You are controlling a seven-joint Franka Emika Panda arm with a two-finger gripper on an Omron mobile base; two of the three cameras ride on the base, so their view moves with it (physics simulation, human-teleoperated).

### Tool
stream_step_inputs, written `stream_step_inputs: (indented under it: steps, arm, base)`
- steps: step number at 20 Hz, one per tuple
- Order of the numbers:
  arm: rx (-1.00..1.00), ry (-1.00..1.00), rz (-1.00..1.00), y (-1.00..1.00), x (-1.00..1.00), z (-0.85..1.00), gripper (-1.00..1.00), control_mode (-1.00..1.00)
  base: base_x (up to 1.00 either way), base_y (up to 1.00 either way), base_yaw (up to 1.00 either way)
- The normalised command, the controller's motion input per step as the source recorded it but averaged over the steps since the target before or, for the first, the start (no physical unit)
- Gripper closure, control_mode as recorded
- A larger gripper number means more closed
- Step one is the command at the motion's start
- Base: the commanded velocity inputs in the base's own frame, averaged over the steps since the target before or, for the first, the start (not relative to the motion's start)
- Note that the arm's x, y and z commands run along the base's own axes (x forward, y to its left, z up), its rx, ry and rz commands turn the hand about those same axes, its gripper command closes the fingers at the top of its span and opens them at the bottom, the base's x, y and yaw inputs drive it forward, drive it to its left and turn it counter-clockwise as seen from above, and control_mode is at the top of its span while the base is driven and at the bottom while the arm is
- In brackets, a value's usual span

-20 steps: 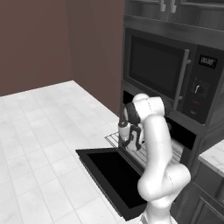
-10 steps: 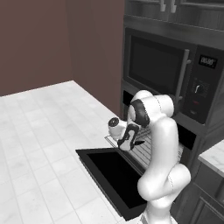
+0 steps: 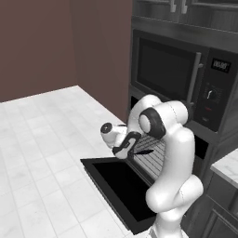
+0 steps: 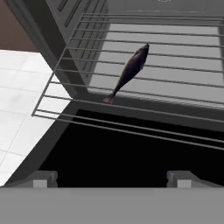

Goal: Place the fish on the rack of the oven, and slide the rack back inside. Close the oven door.

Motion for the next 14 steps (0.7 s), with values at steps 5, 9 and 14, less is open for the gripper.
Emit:
stream_step_inputs:
  steps: [5, 9, 14]
  arm:
    - [-0.06, -0.15, -0.10, 0.49, -0.06, -0.20, -1.00, -1.00]
    - [-0.03, -0.03, -0.15, 0.23, 0.00, -0.38, -1.00, -1.00]
    - [-0.05, -0.07, -0.11, 0.15, 0.00, -0.52, -1.00, -1.00]
  base:
    - [0.00, 0.00, 0.00]
    - [0.00, 0.00, 0.00]
    - [0.00, 0.00, 0.00]
